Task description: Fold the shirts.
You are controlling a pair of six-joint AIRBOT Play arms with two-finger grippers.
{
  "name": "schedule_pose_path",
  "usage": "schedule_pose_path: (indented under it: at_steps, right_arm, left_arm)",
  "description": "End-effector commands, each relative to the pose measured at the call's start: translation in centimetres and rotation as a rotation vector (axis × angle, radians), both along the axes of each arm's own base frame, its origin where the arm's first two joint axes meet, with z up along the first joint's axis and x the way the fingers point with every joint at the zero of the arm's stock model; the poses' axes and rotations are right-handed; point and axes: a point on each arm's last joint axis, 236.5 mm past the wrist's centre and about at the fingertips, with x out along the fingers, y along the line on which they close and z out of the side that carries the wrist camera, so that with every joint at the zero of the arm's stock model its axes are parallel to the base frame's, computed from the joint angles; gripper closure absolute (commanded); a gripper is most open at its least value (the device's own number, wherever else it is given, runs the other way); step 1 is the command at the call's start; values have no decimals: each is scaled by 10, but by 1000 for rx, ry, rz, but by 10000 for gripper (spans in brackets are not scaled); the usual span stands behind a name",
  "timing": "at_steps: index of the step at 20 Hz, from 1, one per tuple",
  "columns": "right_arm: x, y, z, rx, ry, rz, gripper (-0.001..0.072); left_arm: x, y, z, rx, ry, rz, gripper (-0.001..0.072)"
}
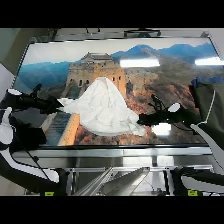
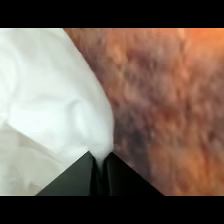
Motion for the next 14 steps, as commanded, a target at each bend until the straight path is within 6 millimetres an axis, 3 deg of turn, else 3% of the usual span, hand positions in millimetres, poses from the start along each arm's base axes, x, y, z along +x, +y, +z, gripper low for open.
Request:
schedule_pose_path:
  at_steps: [1, 2, 7, 9, 11, 12, 14]
  right_arm:
    - [19, 27, 23, 143, -83, -29, 691]
    - [23, 31, 29, 170, -92, -44, 691]
    - [30, 31, 37, 203, -113, -61, 691]
    - [36, 24, 50, 216, -148, -65, 692]
    - [51, 13, 91, 271, -221, -62, 692]
    - [60, 7, 122, 299, -283, -54, 692]
    - [76, -11, 200, 334, -462, -35, 692]
  left_arm:
    - [11, -6, -8, -24, 21, -58, 574]
    - [14, -12, -10, -23, 19, -77, 709]
    - [22, -31, -8, -12, -11, -143, 686]
    - [24, -30, 8, -1, -46, -142, 686]
    - [33, -34, 51, -18, -160, -138, 687]
    - [40, -42, 85, -68, -246, -125, 687]
    - [47, -64, 175, -197, -483, -116, 686]
